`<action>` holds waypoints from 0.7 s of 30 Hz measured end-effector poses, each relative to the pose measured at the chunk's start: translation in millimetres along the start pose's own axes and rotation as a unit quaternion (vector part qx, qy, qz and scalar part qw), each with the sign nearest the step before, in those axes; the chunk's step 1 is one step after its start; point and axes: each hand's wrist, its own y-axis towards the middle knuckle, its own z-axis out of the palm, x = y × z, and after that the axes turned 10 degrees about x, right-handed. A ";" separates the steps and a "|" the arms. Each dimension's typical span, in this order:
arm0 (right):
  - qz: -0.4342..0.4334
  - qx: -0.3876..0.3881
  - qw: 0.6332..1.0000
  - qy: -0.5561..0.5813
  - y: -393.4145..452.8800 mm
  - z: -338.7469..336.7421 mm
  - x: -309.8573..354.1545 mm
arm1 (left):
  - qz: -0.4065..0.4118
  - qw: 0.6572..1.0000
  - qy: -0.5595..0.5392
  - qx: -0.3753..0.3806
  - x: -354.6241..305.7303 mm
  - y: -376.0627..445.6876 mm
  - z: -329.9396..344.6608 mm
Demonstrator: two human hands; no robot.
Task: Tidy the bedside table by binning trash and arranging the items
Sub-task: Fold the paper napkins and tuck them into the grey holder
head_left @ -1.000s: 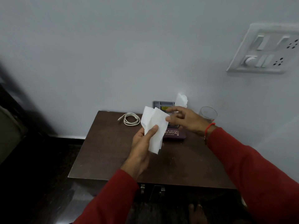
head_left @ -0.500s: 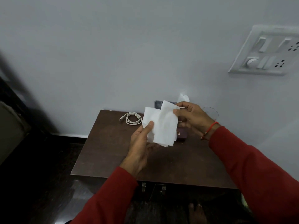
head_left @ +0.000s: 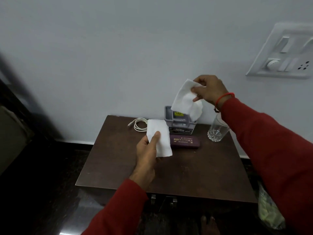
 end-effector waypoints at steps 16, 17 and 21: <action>-0.023 -0.015 0.993 -0.119 45.0 34.1 -34.9 | -0.006 1.000 0.009 -0.008 4.8 6.8 -1.1; -0.028 -0.020 0.993 -0.109 45.8 35.7 -35.5 | -0.007 1.000 0.008 -0.008 4.9 6.5 -0.8; -0.018 -0.032 0.997 -0.075 48.1 41.9 -36.7 | -0.011 1.000 0.010 -0.003 5.6 7.9 -1.2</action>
